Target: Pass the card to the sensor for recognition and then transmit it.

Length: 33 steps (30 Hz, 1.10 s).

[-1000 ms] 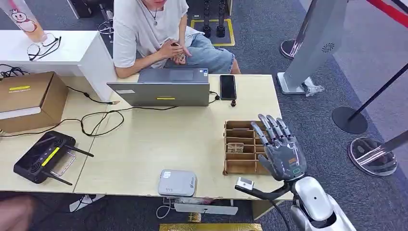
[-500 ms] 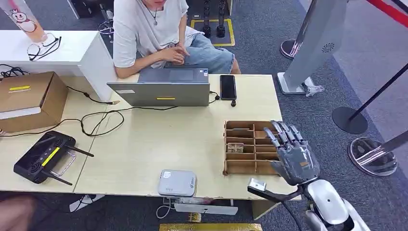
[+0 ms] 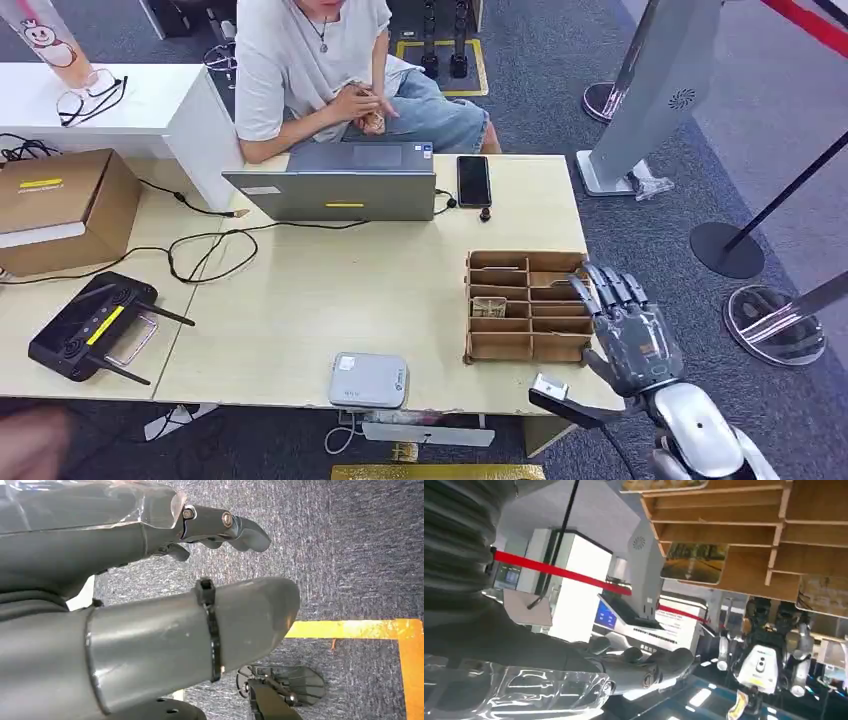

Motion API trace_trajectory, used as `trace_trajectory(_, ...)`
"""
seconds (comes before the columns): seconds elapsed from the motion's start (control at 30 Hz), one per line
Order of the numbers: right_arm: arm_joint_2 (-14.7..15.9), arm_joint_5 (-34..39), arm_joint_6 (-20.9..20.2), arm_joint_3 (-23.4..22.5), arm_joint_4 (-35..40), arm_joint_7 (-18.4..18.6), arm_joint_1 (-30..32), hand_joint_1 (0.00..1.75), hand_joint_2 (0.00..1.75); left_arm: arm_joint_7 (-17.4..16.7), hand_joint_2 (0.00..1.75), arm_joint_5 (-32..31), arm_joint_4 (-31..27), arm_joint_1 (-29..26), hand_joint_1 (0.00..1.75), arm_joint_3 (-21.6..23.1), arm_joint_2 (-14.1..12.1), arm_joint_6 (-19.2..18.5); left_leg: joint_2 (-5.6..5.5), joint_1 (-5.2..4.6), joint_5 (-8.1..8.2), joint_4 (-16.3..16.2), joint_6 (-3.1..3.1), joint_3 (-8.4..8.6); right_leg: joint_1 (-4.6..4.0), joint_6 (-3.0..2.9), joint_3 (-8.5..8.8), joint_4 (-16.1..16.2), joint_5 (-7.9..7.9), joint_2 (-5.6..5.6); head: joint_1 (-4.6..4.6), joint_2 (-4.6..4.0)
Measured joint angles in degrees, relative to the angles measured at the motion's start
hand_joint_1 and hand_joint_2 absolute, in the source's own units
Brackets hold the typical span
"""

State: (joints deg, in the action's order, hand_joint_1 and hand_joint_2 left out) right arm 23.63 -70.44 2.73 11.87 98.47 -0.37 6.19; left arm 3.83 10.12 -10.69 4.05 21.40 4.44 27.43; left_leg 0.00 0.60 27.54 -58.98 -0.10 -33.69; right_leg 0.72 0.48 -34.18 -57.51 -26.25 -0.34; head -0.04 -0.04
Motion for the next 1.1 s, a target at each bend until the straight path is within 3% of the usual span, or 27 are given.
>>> trace_trajectory(0.37, 0.0, 0.0, -3.7, -0.7, 0.4, 1.3, 1.3, 0.0, 1.75, -0.2, 0.0, -0.5, 0.0, 0.0, 0.0, 0.0, 0.0, -0.1, 0.0, 0.0, 0.0, 0.0, 0.0, 0.0, 0.0, 0.0, 0.0, 0.0, 0.0, 0.0, -0.02, 0.0)
trace_trajectory(1.1, -0.4, -0.3, -4.5, 1.2, -2.1, 2.1, 1.2, 0.0, 1.75, -0.3, 0.0, -0.9, 0.0, 0.1, 0.0, 0.0, 0.0, -0.4, 0.0, 0.0, 0.0, 0.0, 0.0, -0.01, 0.0, 0.0, 0.0, 0.0, 0.0, 0.0, -0.02, 0.0)
